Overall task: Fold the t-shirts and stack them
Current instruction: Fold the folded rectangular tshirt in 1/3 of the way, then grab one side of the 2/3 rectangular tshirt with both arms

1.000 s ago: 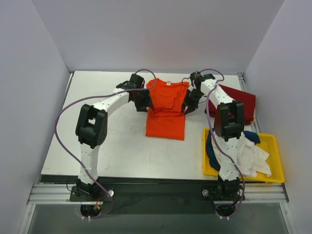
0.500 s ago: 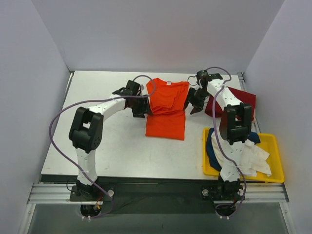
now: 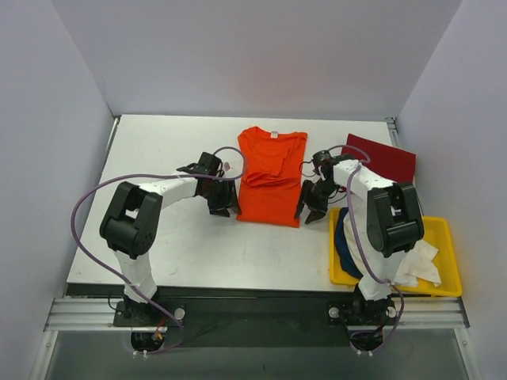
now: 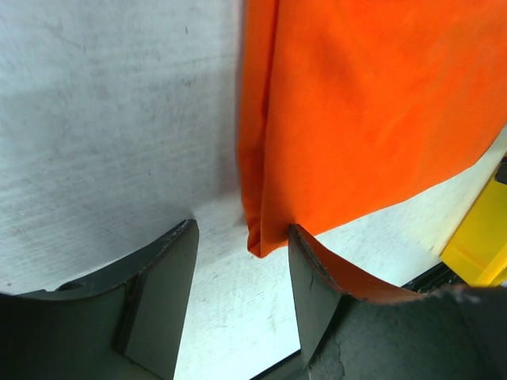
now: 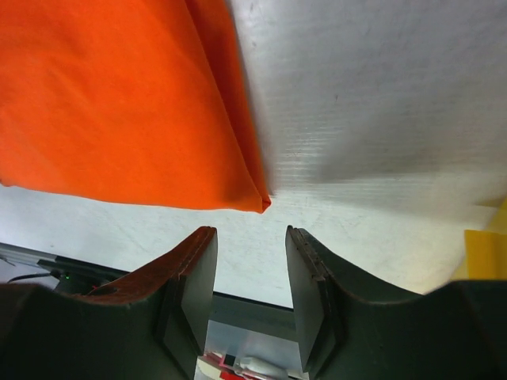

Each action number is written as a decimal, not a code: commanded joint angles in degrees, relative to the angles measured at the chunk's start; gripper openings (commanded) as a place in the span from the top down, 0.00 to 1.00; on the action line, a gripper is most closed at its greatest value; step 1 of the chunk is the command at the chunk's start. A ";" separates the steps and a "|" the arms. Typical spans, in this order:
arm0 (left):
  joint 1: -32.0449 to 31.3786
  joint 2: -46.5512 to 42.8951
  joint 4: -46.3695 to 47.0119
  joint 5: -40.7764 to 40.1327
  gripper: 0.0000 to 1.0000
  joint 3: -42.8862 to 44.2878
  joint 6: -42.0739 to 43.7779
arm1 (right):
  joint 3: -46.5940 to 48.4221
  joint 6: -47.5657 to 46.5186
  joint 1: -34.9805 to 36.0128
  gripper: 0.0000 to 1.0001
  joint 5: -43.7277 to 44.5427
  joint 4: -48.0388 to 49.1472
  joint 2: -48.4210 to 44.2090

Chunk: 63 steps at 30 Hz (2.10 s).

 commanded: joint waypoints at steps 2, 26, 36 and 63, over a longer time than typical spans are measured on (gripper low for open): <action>-0.36 -2.98 4.60 3.06 0.41 -1.89 -0.35 | -2.92 2.07 1.65 0.60 -0.46 2.91 -2.73; -1.51 2.90 5.48 7.28 0.55 -2.86 -1.32 | -4.16 1.81 2.70 0.71 1.82 5.11 4.30; -1.33 2.56 4.25 6.41 1.00 -0.49 -0.36 | -3.11 1.81 2.27 1.00 -0.81 4.68 3.43; -0.19 -17.82 -17.36 5.97 1.00 3.03 1.22 | 1.12 3.65 4.37 1.00 -3.27 -12.28 -18.53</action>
